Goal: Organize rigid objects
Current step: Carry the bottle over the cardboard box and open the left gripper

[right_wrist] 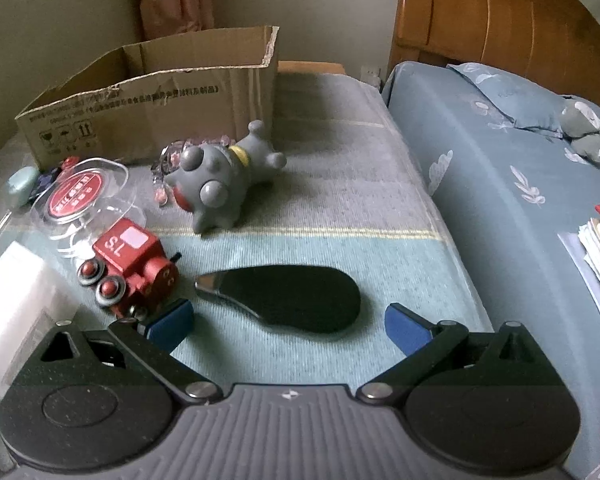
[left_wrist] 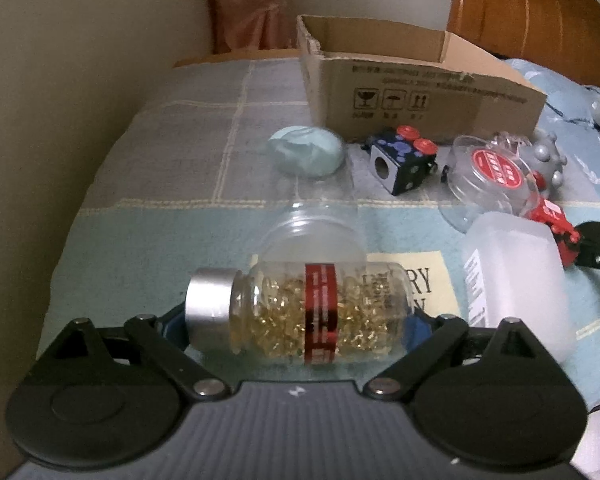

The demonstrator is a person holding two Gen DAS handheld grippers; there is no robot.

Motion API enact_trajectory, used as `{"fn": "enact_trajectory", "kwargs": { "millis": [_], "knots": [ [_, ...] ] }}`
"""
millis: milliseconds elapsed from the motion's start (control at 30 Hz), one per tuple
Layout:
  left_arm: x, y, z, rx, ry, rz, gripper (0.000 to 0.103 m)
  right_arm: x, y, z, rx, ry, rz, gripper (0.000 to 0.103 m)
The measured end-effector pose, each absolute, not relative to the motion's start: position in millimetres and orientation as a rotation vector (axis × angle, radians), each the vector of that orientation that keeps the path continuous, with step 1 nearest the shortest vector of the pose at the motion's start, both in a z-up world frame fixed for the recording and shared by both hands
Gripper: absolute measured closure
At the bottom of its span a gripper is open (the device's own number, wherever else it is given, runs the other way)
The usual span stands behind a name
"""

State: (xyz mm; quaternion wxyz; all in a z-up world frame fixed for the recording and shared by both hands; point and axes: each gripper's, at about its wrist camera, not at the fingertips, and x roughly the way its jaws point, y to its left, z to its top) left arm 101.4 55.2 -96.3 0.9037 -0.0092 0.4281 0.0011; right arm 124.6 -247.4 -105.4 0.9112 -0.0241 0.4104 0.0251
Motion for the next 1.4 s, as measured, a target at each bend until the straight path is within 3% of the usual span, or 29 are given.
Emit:
{"fn": "enact_trajectory", "kwargs": {
  "millis": [100,267,367,500,900,1400],
  "knots": [
    [102.5,56.1,-98.0,-0.02,0.883,0.015,0.001,128.0,-245.5,-106.3,-0.046,0.837,0.045,0.0],
    [103.9,56.2,-98.8,-0.032,0.883,0.032,0.001,130.9,-242.0,-106.7,-0.037,0.825,0.024,0.0],
    [103.0,54.3,-96.7,-0.027,0.888,0.039,0.004,132.3,-241.8,-106.2,-0.032,0.826,0.013,0.0],
    [98.8,51.0,-91.3,-0.014,0.87,0.03,0.008,130.1,-243.1,-103.7,-0.035,0.817,0.02,0.011],
    [88.2,58.7,-79.6,0.015,0.913,-0.042,0.01,120.3,-251.3,-86.4,-0.105,0.819,0.081,0.01],
    [126.6,57.5,9.2,0.092,0.816,-0.146,0.01,139.9,-236.7,-9.1,-0.142,0.733,0.358,0.01]
  ]
}}
